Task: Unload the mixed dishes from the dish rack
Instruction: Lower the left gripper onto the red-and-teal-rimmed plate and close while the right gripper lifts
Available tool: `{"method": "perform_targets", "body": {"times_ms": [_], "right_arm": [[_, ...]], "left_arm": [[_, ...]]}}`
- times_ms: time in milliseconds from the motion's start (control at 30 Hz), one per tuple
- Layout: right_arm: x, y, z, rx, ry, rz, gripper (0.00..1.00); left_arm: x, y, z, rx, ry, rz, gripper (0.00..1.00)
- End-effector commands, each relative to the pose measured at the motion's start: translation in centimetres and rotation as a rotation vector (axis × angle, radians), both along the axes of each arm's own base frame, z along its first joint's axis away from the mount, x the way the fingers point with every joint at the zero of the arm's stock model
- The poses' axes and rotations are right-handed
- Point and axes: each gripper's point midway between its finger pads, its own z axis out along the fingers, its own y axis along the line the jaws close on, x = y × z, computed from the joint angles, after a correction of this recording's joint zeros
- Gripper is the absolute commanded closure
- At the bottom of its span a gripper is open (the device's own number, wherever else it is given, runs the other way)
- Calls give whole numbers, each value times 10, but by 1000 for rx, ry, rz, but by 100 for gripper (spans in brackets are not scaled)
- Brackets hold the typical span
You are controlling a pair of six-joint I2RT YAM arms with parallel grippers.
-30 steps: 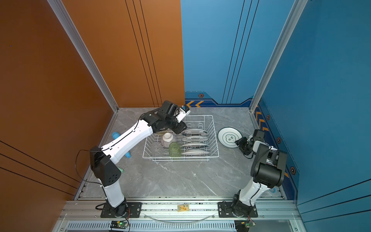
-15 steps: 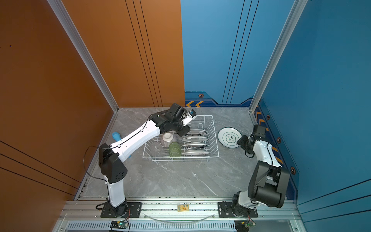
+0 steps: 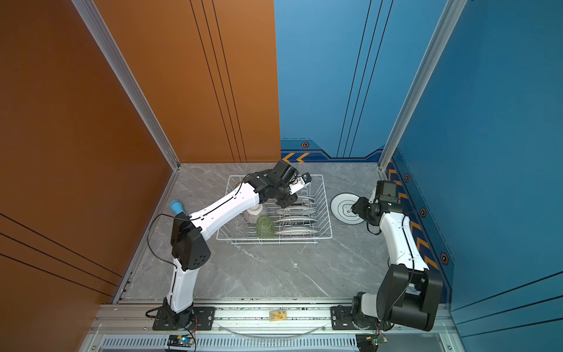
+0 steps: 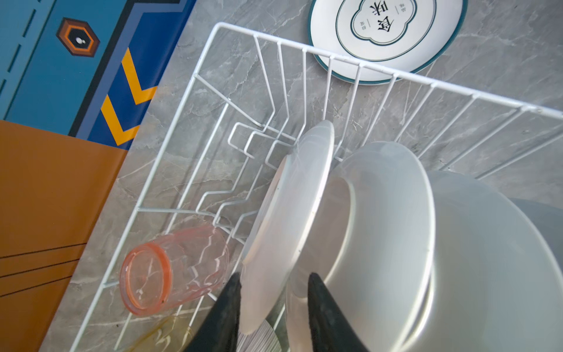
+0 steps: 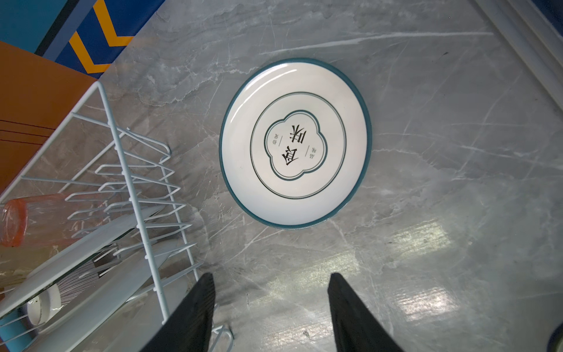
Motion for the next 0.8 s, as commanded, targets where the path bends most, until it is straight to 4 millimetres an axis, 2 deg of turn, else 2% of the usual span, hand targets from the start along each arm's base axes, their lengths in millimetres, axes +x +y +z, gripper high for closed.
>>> {"method": "perform_targets", "body": {"times_ms": [0, 67, 233, 767], "right_arm": [[-3, 0, 20, -22, -32, 13, 41], [-4, 1, 23, -17, -41, 15, 41], [-5, 1, 28, -10, -57, 11, 41], [-6, 1, 30, -7, -68, 17, 40]], "left_arm": [[2, -2, -12, 72, -5, -35, 65], [3, -3, -17, 89, -1, -51, 69], [4, -9, -26, 123, -1, -80, 70], [20, -10, -35, 255, -103, -85, 93]]}}
